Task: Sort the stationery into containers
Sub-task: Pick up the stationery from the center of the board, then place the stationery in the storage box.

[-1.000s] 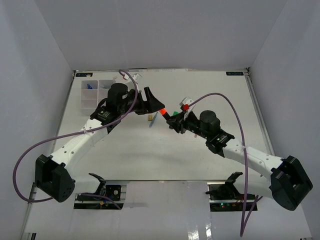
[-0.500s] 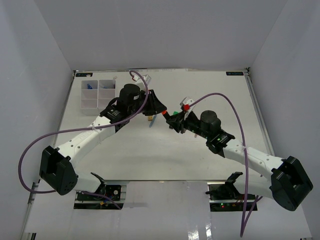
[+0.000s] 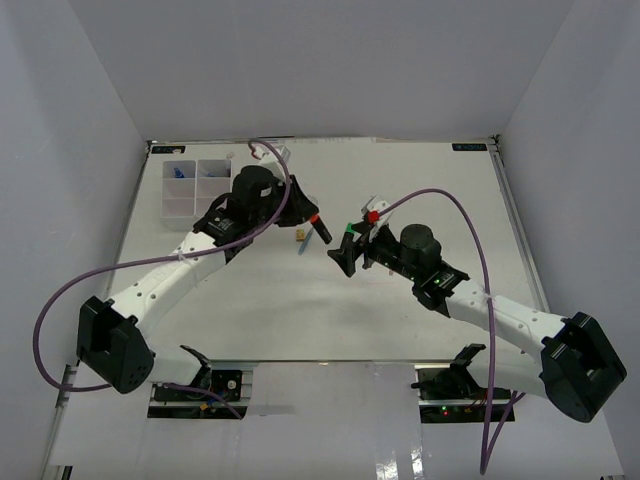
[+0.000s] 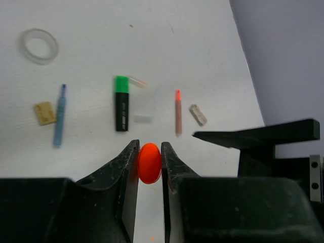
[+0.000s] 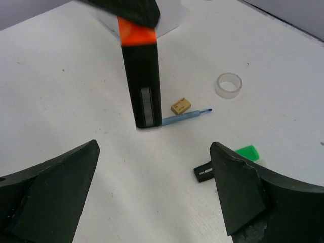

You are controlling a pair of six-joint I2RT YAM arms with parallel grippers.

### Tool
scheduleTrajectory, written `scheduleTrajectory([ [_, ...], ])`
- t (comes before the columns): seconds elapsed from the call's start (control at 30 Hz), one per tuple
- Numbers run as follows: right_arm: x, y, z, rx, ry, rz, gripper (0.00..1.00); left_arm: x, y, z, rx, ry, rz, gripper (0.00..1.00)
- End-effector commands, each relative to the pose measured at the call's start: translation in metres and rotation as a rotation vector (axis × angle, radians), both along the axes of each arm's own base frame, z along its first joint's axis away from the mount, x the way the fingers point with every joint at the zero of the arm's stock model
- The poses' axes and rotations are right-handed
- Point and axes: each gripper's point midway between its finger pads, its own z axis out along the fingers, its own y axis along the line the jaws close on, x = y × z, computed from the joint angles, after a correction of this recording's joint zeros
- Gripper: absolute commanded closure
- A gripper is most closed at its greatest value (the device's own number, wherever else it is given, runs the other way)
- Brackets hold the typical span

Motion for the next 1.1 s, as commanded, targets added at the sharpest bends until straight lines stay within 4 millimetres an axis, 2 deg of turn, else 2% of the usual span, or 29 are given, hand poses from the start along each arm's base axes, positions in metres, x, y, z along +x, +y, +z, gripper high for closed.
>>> scheduleTrajectory([
  [0.0, 0.004, -0.008, 0.007, 0.024, -0.020, -0.055, 0.03, 0.029, 0.065, 0.025, 0.044, -0.092, 0.203, 0.96],
  [0.03, 0.003, -0.010, 0.006, 0.019, -0.016, -0.060, 0.02, 0.044, 0.101, 0.026, 0.048, -0.097, 0.298, 0.96],
  [0.07, 0.003, -0.011, 0.003, 0.013, -0.010, -0.064, 0.02, 0.050, 0.119, 0.026, 0.053, -0.100, 0.342, 0.96],
  [0.1, 0.002, -0.013, -0.001, 0.002, 0.002, -0.070, 0.02, 0.060, 0.147, 0.026, 0.080, -0.113, 0.438, 0.96],
  [0.13, 0.002, -0.014, -0.004, -0.003, 0.007, -0.072, 0.02, 0.069, 0.184, 0.027, 0.106, -0.123, 0.531, 0.96],
  [0.2, 0.000, -0.017, -0.011, -0.010, 0.023, -0.081, 0.03, 0.079, 0.221, 0.030, 0.120, -0.131, 0.628, 0.96],
  [0.27, -0.001, -0.019, -0.014, -0.012, 0.028, -0.089, 0.04, 0.091, 0.281, 0.030, 0.115, -0.125, 0.764, 0.96],
  [0.3, -0.001, -0.020, -0.016, -0.015, 0.029, -0.090, 0.04, 0.095, 0.281, 0.030, 0.112, -0.127, 0.764, 0.96],
  [0.33, -0.002, -0.021, -0.016, -0.015, 0.029, -0.090, 0.04, 0.100, 0.309, 0.024, 0.118, -0.110, 0.830, 0.96],
  [0.4, -0.002, -0.021, -0.019, -0.023, 0.028, -0.089, 0.04, 0.109, 0.331, 0.027, 0.115, -0.122, 0.880, 0.96],
  [0.43, -0.003, -0.022, -0.020, -0.026, 0.025, -0.089, 0.04, 0.111, 0.350, 0.026, 0.117, -0.119, 0.927, 0.96],
  [0.47, -0.003, -0.022, -0.019, -0.028, 0.023, -0.087, 0.04, 0.118, 0.358, 0.017, 0.123, -0.097, 0.948, 0.96],
  [0.57, -0.004, -0.022, -0.017, -0.027, 0.017, -0.080, 0.05, 0.131, 0.388, 0.018, 0.108, -0.123, 1.024, 0.96],
  [0.6, -0.005, -0.022, -0.018, -0.027, 0.017, -0.075, 0.05, 0.137, 0.398, 0.009, 0.103, -0.107, 1.047, 0.96],
  [0.73, -0.008, -0.021, -0.019, -0.026, 0.020, -0.060, 0.05, 0.158, 0.419, -0.002, 0.098, -0.104, 1.089, 0.96],
  [0.77, -0.010, -0.021, -0.020, -0.028, 0.022, -0.054, 0.05, 0.163, 0.423, -0.002, 0.097, -0.111, 1.097, 0.96],
  [0.8, -0.009, -0.021, -0.022, -0.031, 0.023, -0.055, 0.05, 0.169, 0.428, -0.013, 0.091, -0.091, 1.102, 0.96],
  [0.9, -0.010, -0.021, -0.025, -0.037, 0.031, -0.057, 0.05, 0.182, 0.432, -0.011, 0.075, -0.109, 1.102, 0.95],
  [1.07, -0.008, -0.020, -0.032, -0.048, 0.045, -0.056, 0.05, 0.198, 0.437, -0.035, 0.069, -0.070, 1.095, 0.89],
])
